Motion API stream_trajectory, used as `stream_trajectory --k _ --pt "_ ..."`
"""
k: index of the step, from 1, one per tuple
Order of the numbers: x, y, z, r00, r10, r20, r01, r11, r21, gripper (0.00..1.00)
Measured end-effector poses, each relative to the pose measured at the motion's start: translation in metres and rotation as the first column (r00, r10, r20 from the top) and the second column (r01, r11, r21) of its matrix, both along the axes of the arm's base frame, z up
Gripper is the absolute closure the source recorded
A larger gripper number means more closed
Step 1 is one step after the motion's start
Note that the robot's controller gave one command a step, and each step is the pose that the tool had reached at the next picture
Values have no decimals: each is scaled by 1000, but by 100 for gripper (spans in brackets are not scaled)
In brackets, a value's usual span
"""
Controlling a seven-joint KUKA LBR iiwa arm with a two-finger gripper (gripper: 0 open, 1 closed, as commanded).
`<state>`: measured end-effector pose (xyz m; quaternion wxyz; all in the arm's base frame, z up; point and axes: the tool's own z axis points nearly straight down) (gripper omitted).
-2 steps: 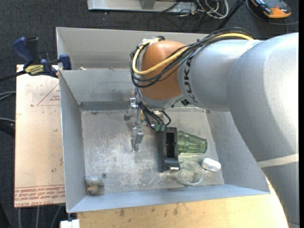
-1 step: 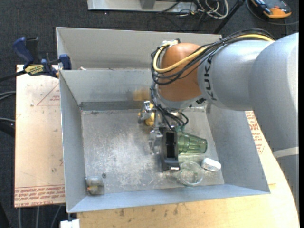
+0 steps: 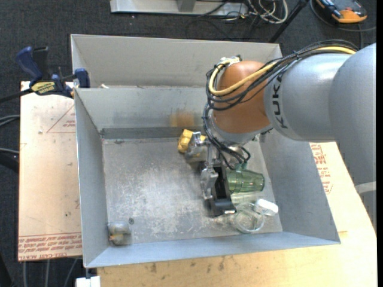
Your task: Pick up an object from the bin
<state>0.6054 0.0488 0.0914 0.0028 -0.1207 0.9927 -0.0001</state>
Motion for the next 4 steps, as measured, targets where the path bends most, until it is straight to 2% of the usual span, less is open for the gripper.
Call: stream_trajectory --k 1,2,3,4 --pt "0 -6 8 977 -214 -5 214 977 1 0" --pt "9 -59 3 998 -61 -5 61 998 7 0" --pt "-21 -102 -2 967 -253 4 253 967 7 100" --pt "-21 -102 -2 967 -254 4 254 967 7 100"
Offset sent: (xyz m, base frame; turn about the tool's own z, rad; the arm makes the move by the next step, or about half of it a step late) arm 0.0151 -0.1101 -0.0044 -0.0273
